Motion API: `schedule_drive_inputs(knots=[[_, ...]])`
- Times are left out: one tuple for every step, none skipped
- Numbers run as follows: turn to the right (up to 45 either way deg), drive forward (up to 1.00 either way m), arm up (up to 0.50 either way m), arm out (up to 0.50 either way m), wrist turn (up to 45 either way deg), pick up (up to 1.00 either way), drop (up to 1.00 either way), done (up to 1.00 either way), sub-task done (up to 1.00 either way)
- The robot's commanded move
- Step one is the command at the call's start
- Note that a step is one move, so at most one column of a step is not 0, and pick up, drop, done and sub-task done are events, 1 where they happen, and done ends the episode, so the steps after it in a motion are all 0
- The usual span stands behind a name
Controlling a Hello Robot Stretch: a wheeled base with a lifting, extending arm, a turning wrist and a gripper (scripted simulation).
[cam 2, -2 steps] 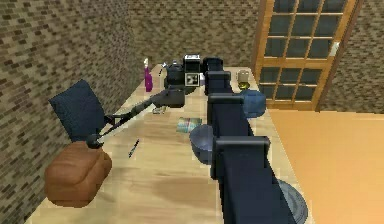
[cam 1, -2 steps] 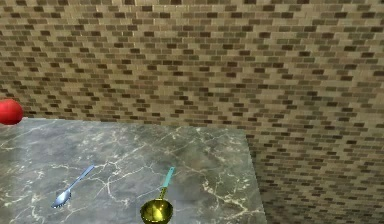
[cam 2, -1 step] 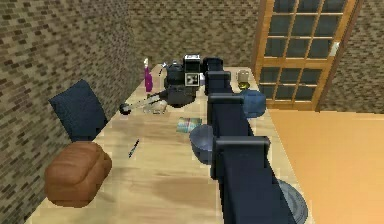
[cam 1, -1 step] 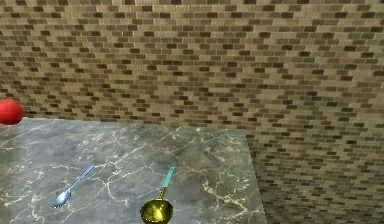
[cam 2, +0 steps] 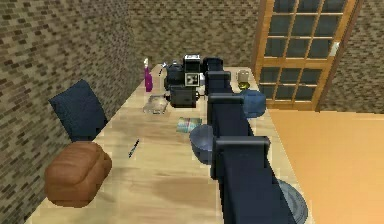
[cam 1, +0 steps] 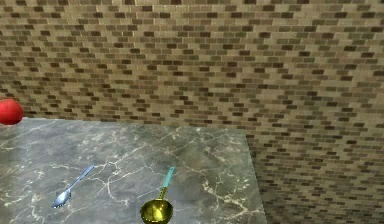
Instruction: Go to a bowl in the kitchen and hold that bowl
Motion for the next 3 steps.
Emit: schedule_drive_inputs(knots=[[0.0,0.00,0.00,0.00,21.0,0.00,0.00,0.00,0.00],[0.0,0.00,-0.26,0.00,0.0,0.00,0.00,0.00,0.00],[0.0,0.00,0.00,0.00,0.0,1.00,0.00,0.00,0.00]])
